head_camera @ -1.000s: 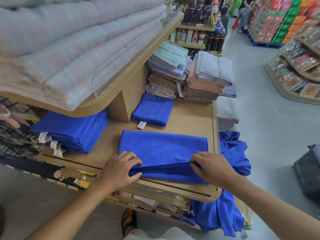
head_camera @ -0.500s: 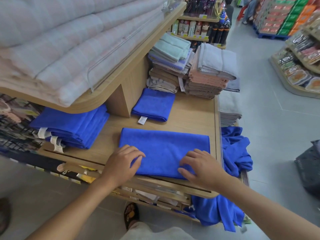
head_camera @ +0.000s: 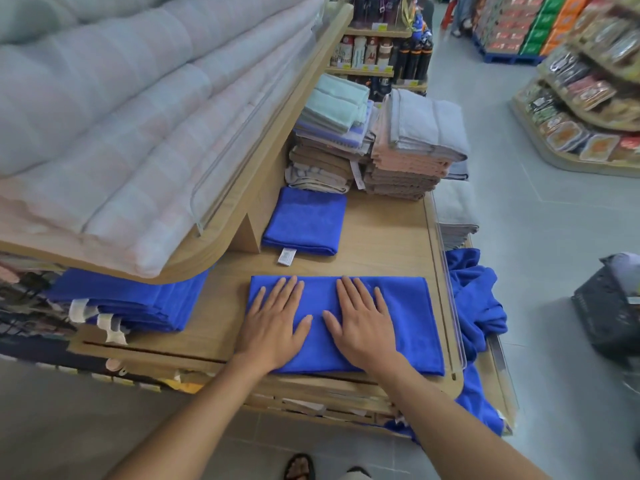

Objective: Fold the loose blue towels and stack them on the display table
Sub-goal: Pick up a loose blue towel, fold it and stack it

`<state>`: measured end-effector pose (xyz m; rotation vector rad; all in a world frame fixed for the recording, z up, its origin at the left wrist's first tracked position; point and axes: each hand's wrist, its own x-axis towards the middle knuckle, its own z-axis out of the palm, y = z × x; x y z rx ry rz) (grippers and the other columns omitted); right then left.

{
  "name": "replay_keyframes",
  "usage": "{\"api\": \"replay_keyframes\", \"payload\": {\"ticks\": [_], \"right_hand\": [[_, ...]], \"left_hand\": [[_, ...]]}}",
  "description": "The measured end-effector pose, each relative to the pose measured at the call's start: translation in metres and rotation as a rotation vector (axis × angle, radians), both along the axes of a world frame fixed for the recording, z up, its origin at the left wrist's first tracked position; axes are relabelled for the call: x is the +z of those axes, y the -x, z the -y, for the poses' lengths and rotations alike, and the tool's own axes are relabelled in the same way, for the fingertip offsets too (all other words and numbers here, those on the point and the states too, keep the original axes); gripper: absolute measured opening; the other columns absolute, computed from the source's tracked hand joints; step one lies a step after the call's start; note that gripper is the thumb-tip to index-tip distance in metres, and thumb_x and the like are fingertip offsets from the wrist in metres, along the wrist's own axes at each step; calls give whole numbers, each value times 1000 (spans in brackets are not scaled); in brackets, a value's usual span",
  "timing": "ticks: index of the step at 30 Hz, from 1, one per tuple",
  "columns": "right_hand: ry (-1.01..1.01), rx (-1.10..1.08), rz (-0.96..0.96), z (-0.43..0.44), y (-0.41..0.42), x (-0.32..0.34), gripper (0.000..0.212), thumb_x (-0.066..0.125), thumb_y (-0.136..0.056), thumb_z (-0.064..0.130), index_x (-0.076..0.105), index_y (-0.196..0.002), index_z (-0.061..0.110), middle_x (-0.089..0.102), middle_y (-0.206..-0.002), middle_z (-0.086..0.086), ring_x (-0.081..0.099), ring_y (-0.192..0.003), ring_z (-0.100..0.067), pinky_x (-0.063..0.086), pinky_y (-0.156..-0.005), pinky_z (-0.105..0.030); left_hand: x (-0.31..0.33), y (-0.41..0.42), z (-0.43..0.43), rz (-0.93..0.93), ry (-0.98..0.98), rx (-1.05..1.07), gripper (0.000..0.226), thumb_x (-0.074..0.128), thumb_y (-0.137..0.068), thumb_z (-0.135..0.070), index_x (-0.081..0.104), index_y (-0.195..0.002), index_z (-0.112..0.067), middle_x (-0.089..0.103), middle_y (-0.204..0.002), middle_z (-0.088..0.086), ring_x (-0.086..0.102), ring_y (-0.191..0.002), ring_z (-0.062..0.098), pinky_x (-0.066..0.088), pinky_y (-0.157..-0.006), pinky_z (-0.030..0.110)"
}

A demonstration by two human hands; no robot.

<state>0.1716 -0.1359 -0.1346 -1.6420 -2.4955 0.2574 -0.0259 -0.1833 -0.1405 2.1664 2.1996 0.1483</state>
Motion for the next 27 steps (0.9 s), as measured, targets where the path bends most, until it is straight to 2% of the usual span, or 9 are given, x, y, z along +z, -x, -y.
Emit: {"api": "replay_keyframes", "payload": {"ticks": [4, 7, 12, 16, 19, 22, 24, 27], "right_hand": [[29, -193, 88, -5, -47, -5, 89, 3, -95, 75, 13, -164, 19, 11, -172, 4, 3, -158, -12, -2, -128, -43], [11, -302, 88, 4, -66, -6, 92, -4, -92, 79, 3, -164, 22, 1, -172, 6, -3, -158, -10, -8, -127, -40], [29, -375, 67, 9, -71, -6, 92, -1, -91, 80, 0, -164, 24, -3, -172, 6, -6, -158, -10, -8, -125, -35], [71, -349, 48, -5, -66, 9, 86, 13, -96, 74, 2, -165, 22, -2, -173, 3, -5, -158, -12, -2, -128, -36], [57, -423, 41, -3, -61, 20, 85, 27, -100, 68, 6, -164, 16, 5, -172, -7, 2, -159, -22, 4, -128, -38], [70, -553, -10, 11, -60, 22, 94, 44, -100, 62, 6, -162, 3, 22, -165, -21, 21, -154, -33, 21, -126, -41], [110, -570, -32, 13, -65, 27, 97, 53, -98, 56, 4, -160, 1, 32, -160, -22, 32, -148, -35, 29, -121, -41], [193, -564, 70, 0, -70, 42, 103, 62, -94, 56, 8, -158, -4, 47, -148, -22, 46, -135, -36, 37, -112, -43]], "left_hand": [[-7, 8, -3, 33, 0, -13, 80, 21, -97, -65, 16, -163, -20, 10, -169, -5, 3, -156, 12, 5, -127, 43], [-13, 10, -4, 23, -2, -15, 80, 17, -97, -67, 14, -163, -21, 6, -169, -7, -1, -156, 11, 4, -127, 43], [-16, 11, -14, 40, -18, -45, 80, 18, -97, -67, 14, -162, -21, 8, -169, -6, 0, -156, 11, 4, -127, 42], [-11, 8, -28, 40, 15, -37, 82, 9, -94, -67, 7, -163, -23, 4, -170, -6, -5, -156, 11, -2, -127, 42], [-6, 5, -34, 40, 24, -40, 83, 6, -93, -67, 4, -163, -23, 2, -170, -5, -6, -156, 12, -4, -127, 43], [-4, 1, -34, 19, 53, -34, 80, 6, -94, -64, 0, -163, -23, -1, -171, -2, -8, -157, 16, -4, -126, 48], [0, -9, -35, 35, 54, -45, 78, 8, -94, -60, -5, -162, -24, -6, -171, 0, -11, -157, 19, -7, -125, 52], [3, -31, -33, 53, 77, -124, 77, 8, -94, -59, -5, -162, -24, -10, -170, -2, -16, -156, 18, -9, -124, 53]]}}
